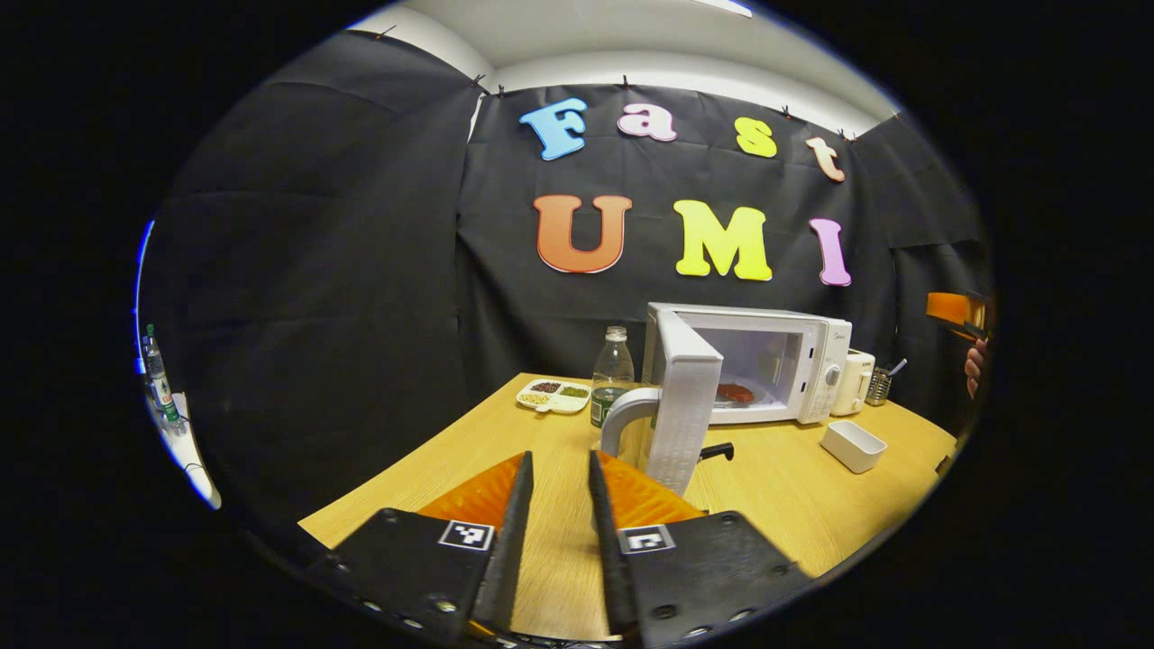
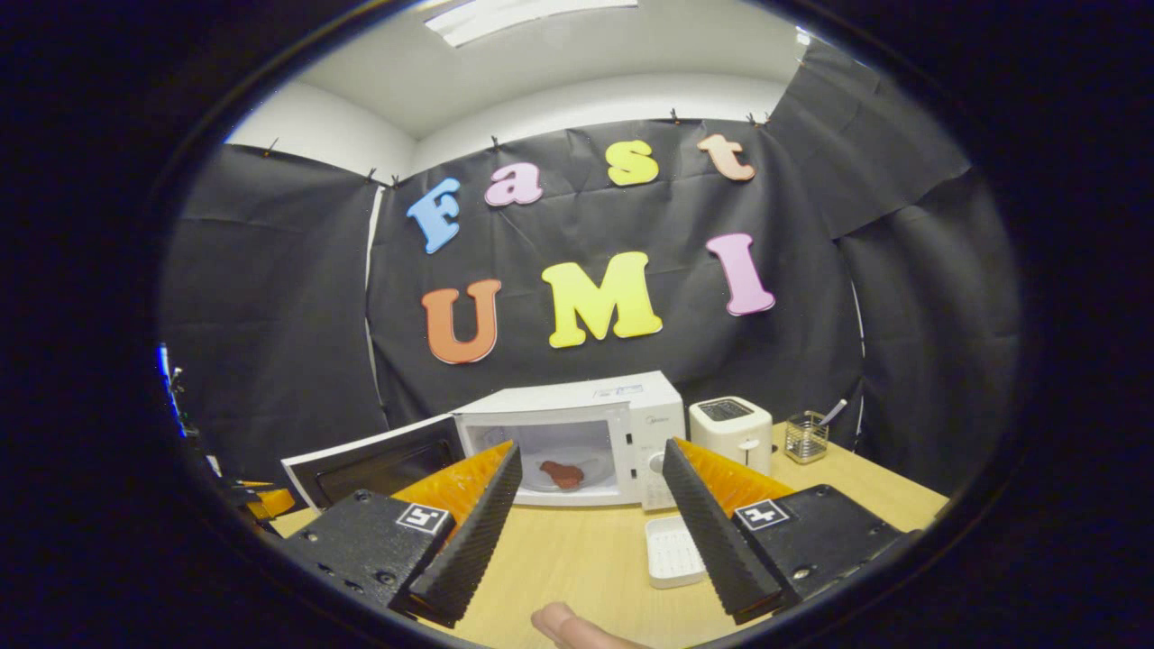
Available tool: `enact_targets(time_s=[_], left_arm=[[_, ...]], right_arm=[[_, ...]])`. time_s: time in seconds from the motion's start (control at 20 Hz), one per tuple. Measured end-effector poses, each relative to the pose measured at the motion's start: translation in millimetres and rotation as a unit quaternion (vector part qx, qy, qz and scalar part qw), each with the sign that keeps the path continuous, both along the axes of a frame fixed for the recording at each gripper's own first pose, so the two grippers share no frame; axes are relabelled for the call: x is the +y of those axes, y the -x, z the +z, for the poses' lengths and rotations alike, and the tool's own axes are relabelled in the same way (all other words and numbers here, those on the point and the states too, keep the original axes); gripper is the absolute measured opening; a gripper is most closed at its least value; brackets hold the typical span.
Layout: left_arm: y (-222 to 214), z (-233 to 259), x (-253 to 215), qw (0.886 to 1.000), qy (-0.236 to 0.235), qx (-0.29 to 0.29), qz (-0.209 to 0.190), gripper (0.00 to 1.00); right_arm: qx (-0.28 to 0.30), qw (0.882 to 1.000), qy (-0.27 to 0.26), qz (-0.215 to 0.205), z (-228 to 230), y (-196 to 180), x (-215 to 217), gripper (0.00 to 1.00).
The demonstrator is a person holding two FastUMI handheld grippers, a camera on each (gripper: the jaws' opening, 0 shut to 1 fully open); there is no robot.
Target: Open the microwave oven with the left hand, put the food in, and close the microwave oven.
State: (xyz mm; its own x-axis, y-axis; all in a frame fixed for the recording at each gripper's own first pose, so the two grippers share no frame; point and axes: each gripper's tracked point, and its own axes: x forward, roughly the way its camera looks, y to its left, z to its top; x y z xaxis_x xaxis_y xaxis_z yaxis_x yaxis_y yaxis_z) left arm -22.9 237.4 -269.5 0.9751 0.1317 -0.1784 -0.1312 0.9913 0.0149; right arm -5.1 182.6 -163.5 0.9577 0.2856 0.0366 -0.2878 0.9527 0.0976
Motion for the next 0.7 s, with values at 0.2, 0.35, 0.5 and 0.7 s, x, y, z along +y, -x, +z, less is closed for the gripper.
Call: enact_targets(time_s=[0.2,0.35,0.5,0.7], left_arm=[[-6.5,4.3,2.9,1.0,-0.005,-0.03,0.003,0.0],[-21.5,-7.2,4.9,0.999,0.027,-0.026,-0.003,0.0],[-39.9,-16.1,-0.9,0.998,0.04,-0.029,-0.028,0.0],[-50.3,-23.9,-1.5,0.999,0.024,-0.025,-0.031,0.0]], right_arm=[[-0.006,1.0,0.006,0.005,5.3,26.7,-14.1,1.0],[-0.008,1.0,0.019,0.013,5.4,39.5,-20.7,1.0],[-0.016,1.0,0.019,0.018,11.0,47.8,-24.6,1.0],[-0.023,0.999,0.018,0.015,15.2,50.2,-29.7,1.0]])
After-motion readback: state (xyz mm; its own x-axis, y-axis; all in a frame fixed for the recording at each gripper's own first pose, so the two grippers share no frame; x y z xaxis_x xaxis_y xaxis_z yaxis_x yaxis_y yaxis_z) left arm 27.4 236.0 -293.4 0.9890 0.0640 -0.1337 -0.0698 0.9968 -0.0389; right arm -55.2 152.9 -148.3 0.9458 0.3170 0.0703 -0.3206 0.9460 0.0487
